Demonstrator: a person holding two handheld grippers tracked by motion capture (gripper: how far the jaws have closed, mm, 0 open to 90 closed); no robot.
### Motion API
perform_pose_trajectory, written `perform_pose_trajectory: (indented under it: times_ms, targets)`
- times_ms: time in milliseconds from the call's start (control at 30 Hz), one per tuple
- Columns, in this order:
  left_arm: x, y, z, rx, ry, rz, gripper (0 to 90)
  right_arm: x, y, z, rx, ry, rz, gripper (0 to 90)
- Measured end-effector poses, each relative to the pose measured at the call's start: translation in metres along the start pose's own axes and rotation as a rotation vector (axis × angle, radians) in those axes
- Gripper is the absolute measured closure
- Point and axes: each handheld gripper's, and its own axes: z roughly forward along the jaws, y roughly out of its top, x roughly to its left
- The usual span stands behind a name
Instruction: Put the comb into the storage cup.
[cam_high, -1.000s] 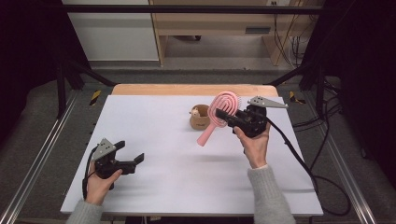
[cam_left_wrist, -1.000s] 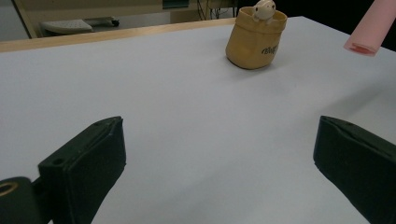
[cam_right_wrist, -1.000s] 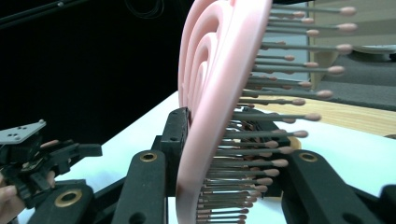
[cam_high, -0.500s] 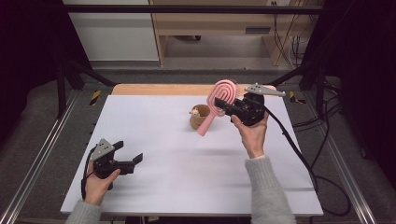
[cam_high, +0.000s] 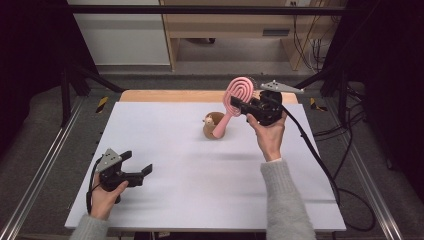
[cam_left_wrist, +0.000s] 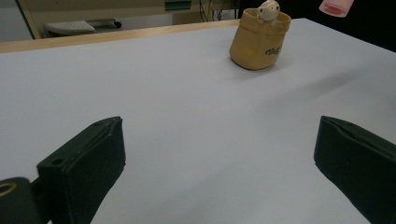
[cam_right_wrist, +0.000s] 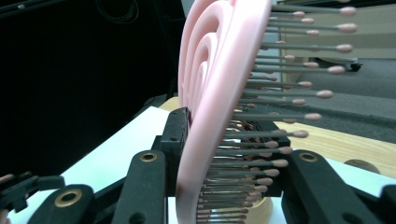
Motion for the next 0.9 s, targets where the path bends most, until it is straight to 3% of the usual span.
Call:
perform_pose_trajectory:
  times_ms: [900]
  targets:
    - [0.000, 0.000, 0.000, 0.004, -0.003, 0.001, 2.1, -0.015, 0.019, 0.016, -0.017, -0.093, 0.012, 62.9]
